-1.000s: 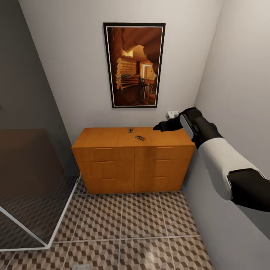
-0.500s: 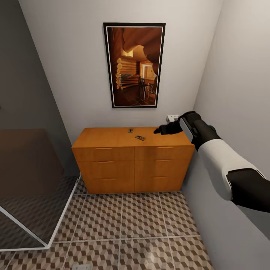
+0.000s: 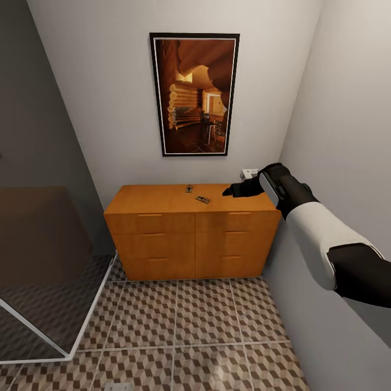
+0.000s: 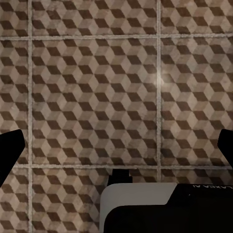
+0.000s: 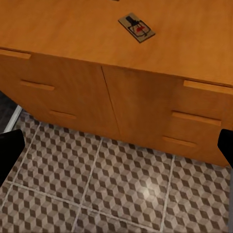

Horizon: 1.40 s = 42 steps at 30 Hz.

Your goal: Take the four mousetraps from the cabinet in the bathroom and place them on the bathroom floor. Make sure all four end up on the same floor surface, and ensure that at least two of them are either under or directly next to the same bathroom sink.

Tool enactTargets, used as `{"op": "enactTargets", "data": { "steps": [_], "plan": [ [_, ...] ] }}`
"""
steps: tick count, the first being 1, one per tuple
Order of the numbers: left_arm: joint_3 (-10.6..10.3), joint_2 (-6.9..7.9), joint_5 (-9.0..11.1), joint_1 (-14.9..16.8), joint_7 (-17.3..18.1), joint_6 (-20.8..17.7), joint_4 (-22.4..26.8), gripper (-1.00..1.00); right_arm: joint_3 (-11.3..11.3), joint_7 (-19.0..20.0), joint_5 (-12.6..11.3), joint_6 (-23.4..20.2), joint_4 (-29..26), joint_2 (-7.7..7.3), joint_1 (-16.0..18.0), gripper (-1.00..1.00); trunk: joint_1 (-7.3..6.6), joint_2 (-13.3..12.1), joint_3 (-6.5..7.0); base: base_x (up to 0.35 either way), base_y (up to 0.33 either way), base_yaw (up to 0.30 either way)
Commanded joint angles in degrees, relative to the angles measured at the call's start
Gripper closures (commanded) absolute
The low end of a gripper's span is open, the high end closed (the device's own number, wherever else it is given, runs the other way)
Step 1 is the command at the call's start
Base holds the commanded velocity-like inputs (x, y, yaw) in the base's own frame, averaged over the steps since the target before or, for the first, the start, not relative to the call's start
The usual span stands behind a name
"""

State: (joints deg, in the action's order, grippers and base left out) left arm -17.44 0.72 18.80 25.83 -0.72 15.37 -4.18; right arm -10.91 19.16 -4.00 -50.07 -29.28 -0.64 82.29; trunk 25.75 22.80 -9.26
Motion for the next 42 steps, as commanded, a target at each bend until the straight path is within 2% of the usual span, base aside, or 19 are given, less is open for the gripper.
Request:
{"op": "enactTargets", "data": {
  "steps": [1, 42],
  "plan": [
    [-0.48, -0.03, 0.27, 0.09, -0.07, 0.36, -0.21, -1.00, -0.35, -0.09, -0.39, -0.21, 0.01, -0.07, 0.06, -1.00, 0.03, 0.12, -0.12, 0.015, 0.000, 0.000],
    [-0.48, -0.02, 0.27, 0.01, -0.07, 0.36, -0.21, -1.00, -0.42, -0.43, -0.30, 0.48, 4.23, 0.12, 0.06, -1.00, 0.03, 0.12, -0.12, 0.135, 0.000, 0.000]
  ]
}}
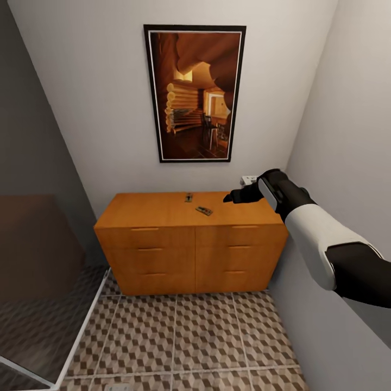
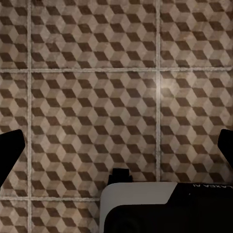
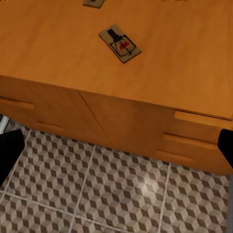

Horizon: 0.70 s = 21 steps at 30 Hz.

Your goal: Take the four mousetraps from the cabinet in the bathroom and place them on the bathroom floor. Make sure all four end up on the same floor surface, and ensure that at least two of them are either under or directly next to the same bathroom sink.

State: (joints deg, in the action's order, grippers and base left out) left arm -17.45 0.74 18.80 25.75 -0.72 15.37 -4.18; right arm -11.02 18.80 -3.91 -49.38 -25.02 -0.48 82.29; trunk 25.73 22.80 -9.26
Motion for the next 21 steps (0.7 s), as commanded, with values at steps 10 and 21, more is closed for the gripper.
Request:
{"op": "enactTargets", "data": {
  "steps": [10, 21],
  "plan": [
    [-0.48, -0.04, 0.26, 0.09, -0.07, 0.36, -0.21, -1.00, -0.32, -0.08, -0.39, 4.27, 4.00, 0.01, 0.06, -1.00, 0.05, 0.12, -0.12, 0.138, 0.069, 0.000],
    [-0.48, -0.04, 0.27, 0.09, -0.07, 0.38, -0.21, -1.00, -0.32, -0.08, -0.39, 4.63, 5.32, 0.04, 0.06, -1.00, 0.05, 0.12, -0.12, 0.112, 0.079, 0.000]
  ]
}}
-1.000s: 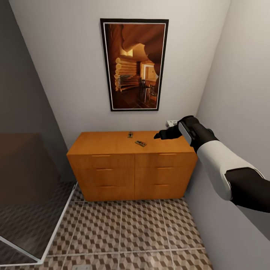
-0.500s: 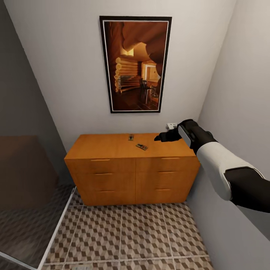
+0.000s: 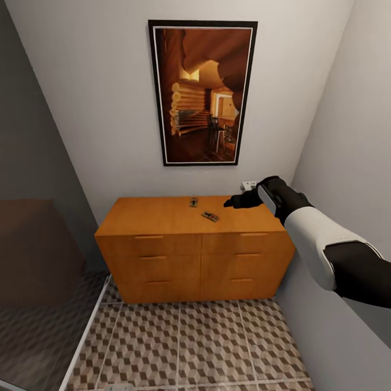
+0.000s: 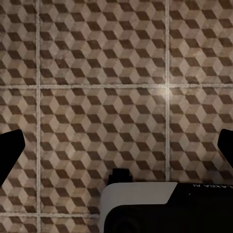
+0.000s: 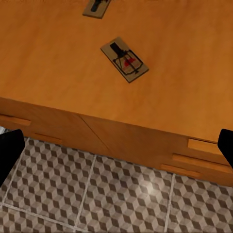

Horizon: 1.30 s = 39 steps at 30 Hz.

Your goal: Take the four mousetraps from the cabinet in the bathroom and place them on the bathroom floor. Make sure all four end up on the same floor surface, and ensure that at least two of them are either under or directly next to the same bathroom sink.

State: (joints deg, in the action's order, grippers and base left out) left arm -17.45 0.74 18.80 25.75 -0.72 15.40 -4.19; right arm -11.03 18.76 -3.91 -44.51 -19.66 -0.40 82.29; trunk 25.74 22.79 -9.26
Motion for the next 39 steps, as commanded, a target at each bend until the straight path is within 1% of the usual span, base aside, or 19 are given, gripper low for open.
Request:
{"op": "enactTargets", "data": {
  "steps": [1, 4, 11, 19, 22, 24, 25, 27, 28, 31, 32, 36, 39],
  "plan": [
    [-0.48, -0.03, 0.27, 0.09, -0.07, 0.35, -0.21, -1.00, -0.31, -0.04, -0.40, -0.22, 0.12, -0.04, 0.06, -1.00, 0.04, 0.12, -0.12, 0.055, 0.034, 0.000],
    [-0.48, -0.03, 0.26, 0.09, -0.07, 0.34, -0.21, -1.00, -0.31, -0.04, -0.40, 0.17, 0.85, -0.04, 0.06, -1.00, 0.04, 0.12, -0.12, 0.036, 0.022, 0.000],
    [-0.50, -0.03, 0.26, 0.09, -0.07, 0.33, -0.21, -1.00, -0.31, -0.04, -0.40, 3.53, 3.40, -0.04, 0.06, -1.00, 0.04, 0.12, -0.12, 0.009, 0.006, 0.000],
    [-0.48, -0.03, 0.27, 0.09, -0.07, 0.33, -0.21, -1.00, -0.26, -0.03, -0.35, 4.16, 4.01, -0.23, 0.06, -1.00, 0.04, 0.12, -0.12, 0.001, 0.001, 0.000],
    [-0.48, -0.03, 0.27, 0.09, -0.07, 0.33, -0.21, -1.00, -0.28, -0.08, 0.03, 4.22, 4.07, -0.32, 0.06, -1.00, 0.04, 0.12, -0.12, 0.000, 0.000, 0.000],
    [-0.48, -0.03, 0.26, 0.09, -0.07, 0.33, -0.21, -1.00, -0.49, -0.24, 1.51, 4.22, 4.09, -0.34, 0.06, -1.00, 0.04, 0.12, -0.12, 0.000, 0.000, 0.000],
    [-0.48, -0.03, 0.26, 0.09, -0.07, 0.33, -0.21, -1.00, -0.96, -0.49, 3.35, 4.20, 4.08, -0.31, 0.06, -1.00, 0.04, 0.12, -0.12, 0.000, 0.000, 0.000],
    [-0.48, -0.03, 0.27, 0.09, -0.07, 0.33, -0.21, -1.00, -1.72, -0.92, 5.83, 4.19, 4.06, -0.23, 0.06, -1.00, 0.04, 0.12, -0.12, 0.000, 0.000, 0.000],
    [-0.48, -0.03, 0.27, 0.09, -0.07, 0.33, -0.21, -1.00, -2.60, -1.49, 8.68, 4.18, 4.01, -0.14, 0.06, -1.00, 0.04, 0.12, -0.12, 0.000, 0.000, 0.000],
    [-0.48, -0.03, 0.26, 0.09, -0.07, 0.33, -0.21, -1.00, -3.50, -2.42, 12.78, 4.18, 3.93, -0.03, 0.06, -1.00, 0.04, 0.12, -0.12, 0.000, 0.000, 0.000],
    [-0.48, -0.03, 0.26, 0.09, -0.07, 0.33, -0.21, -1.00, -3.84, -2.99, 14.94, 4.17, 3.90, 0.03, 0.06, -1.00, 0.04, 0.12, -0.12, 0.000, 0.000, 0.000],
    [-0.48, -0.03, 0.27, 0.09, -0.07, 0.33, -0.21, -1.00, -4.35, -3.86, 18.02, 4.16, 3.66, 0.16, 0.06, -1.00, 0.04, 0.12, -0.12, 0.000, 0.000, 0.000],
    [-0.48, -0.03, 0.26, 0.09, -0.07, 0.33, -0.21, -1.00, -4.47, -3.96, 18.67, 4.17, 3.56, 0.25, 0.06, -1.00, 0.04, 0.12, -0.12, 0.000, 0.000, 0.000]
  ]
}}
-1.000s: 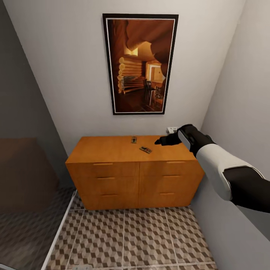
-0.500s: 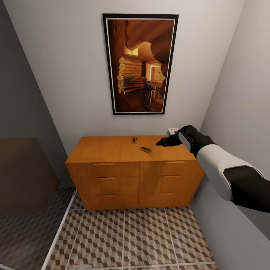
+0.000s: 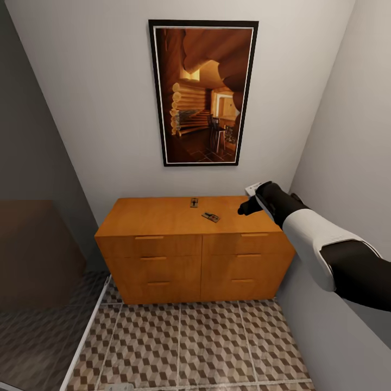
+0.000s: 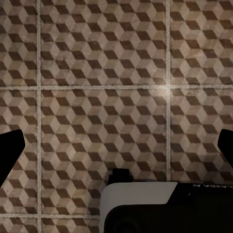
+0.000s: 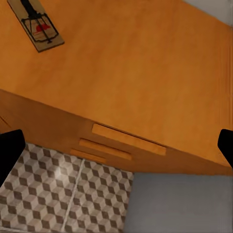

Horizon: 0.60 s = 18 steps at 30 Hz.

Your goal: Take the four mousetraps from the cabinet in the bathroom and place them on the bathroom floor. Make sure all four end up on the same floor surface, and ensure that at least two of them are either under or directly next to the same bathroom sink.

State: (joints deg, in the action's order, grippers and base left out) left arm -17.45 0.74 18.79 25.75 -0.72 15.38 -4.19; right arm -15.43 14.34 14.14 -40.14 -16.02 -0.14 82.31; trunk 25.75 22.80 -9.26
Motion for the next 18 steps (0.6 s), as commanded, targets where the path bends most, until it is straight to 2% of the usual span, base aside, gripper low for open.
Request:
{"op": "enactTargets", "data": {
  "steps": [1, 8, 14, 18],
  "plan": [
    [-0.48, -0.03, 0.27, 0.09, -0.07, 0.36, -0.21, -1.00, -0.10, 0.47, 0.71, -0.21, -0.10, 0.00, 0.04, -1.00, 0.03, 0.12, -0.12, 0.000, 0.000, 0.000],
    [-0.49, -0.03, 0.25, 0.09, -0.07, 0.37, -0.21, -1.00, -0.16, 1.15, 0.91, -0.11, -0.30, 0.12, 0.04, -1.00, 0.03, 0.12, -0.12, 0.000, 0.000, 0.000],
    [-0.49, -0.03, 0.27, 0.09, -0.07, 0.36, -0.21, -1.00, -0.13, 6.64, 0.89, 0.43, -0.34, 0.24, 0.04, -1.00, 0.03, 0.12, -0.12, 0.000, 0.000, 0.000],
    [-0.50, -0.03, 0.25, 0.09, -0.07, 0.36, -0.21, -1.00, -0.13, 11.66, 0.94, 2.54, -0.40, 0.23, 0.04, -1.00, 0.03, 0.12, -0.12, 0.000, 0.000, 0.000]
  ]
}}
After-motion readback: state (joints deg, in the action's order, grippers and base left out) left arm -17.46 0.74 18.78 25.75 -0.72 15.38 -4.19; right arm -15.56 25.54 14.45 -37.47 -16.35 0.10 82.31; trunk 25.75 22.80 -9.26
